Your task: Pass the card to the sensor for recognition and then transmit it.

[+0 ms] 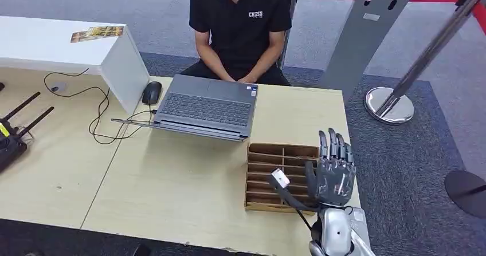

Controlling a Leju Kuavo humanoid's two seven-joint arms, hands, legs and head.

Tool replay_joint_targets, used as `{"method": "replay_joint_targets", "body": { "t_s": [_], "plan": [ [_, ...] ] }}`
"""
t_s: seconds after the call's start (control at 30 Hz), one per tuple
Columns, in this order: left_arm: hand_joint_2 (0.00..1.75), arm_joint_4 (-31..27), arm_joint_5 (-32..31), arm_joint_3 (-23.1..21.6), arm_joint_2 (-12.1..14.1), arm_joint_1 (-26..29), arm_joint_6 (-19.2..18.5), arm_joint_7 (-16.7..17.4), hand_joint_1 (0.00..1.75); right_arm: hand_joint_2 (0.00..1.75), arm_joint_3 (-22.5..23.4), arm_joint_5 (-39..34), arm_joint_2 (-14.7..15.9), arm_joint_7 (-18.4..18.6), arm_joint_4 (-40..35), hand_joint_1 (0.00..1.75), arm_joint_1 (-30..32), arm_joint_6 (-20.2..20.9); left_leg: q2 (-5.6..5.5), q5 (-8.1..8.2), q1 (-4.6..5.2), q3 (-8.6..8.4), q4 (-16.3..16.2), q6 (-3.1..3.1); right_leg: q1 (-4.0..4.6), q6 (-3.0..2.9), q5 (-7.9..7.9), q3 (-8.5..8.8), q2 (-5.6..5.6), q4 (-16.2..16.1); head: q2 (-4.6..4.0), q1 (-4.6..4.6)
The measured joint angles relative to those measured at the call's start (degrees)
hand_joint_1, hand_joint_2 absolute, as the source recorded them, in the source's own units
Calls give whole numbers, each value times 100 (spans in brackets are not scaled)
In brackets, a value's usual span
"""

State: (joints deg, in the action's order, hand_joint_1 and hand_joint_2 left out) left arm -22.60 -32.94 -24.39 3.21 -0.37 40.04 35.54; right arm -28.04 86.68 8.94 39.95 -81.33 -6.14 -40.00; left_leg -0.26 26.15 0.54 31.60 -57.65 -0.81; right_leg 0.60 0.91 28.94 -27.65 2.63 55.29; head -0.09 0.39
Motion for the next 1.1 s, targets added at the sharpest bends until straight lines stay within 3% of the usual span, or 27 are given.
{"method": "replay_joint_targets", "body": {
  "t_s": [0.13,0.17,0.2,0.27,0.33,0.37,0.43,0.47,0.5,1.1],
  "plan": [
    [0,0,-2,0,2,0,0,0,0,175,-11,0,0,0,0,175,0,0,0,0,0,0,0,0,0,0,0,0,0,0,0,0],
    [0,0,-2,0,2,0,0,0,0,175,-13,0,0,0,0,161,0,0,0,0,0,0,0,0,0,0,0,0,0,0,0,0],
    [0,0,-2,0,4,0,0,0,0,175,-15,0,2,0,0,133,0,0,0,0,0,0,0,0,0,0,0,0,0,0,0,0],
    [0,0,-4,0,7,0,0,0,0,175,-17,0,2,0,0,40,0,0,0,0,0,0,0,0,0,0,0,0,0,0,0,0],
    [0,0,-4,0,9,0,0,2,0,175,-20,2,2,0,0,47,0,0,0,0,0,0,0,0,0,0,0,0,0,0,0,0],
    [0,0,-7,0,9,0,0,0,0,175,-20,4,2,0,0,79,0,0,0,0,0,0,0,0,0,0,0,0,0,0,0,0],
    [0,0,-11,0,13,1,0,0,0,175,-22,4,4,0,0,47,0,0,0,0,0,0,0,0,0,0,0,0,0,0,0,0],
    [0,0,-11,0,15,1,0,0,0,175,-22,4,4,0,0,16,0,0,0,0,0,0,0,0,0,0,0,0,0,0,0,0],
    [0,0,-11,0,15,1,0,0,0,175,-22,4,4,0,0,0,0,0,0,0,0,0,0,0,0,0,0,0,0,0,0,0],
    [0,0,-24,0,22,1,0,0,0,175,-31,13,4,0,0,0,0,0,0,0,0,0,0,0,0,0,0,0,0,0,0,0]
  ]
}}
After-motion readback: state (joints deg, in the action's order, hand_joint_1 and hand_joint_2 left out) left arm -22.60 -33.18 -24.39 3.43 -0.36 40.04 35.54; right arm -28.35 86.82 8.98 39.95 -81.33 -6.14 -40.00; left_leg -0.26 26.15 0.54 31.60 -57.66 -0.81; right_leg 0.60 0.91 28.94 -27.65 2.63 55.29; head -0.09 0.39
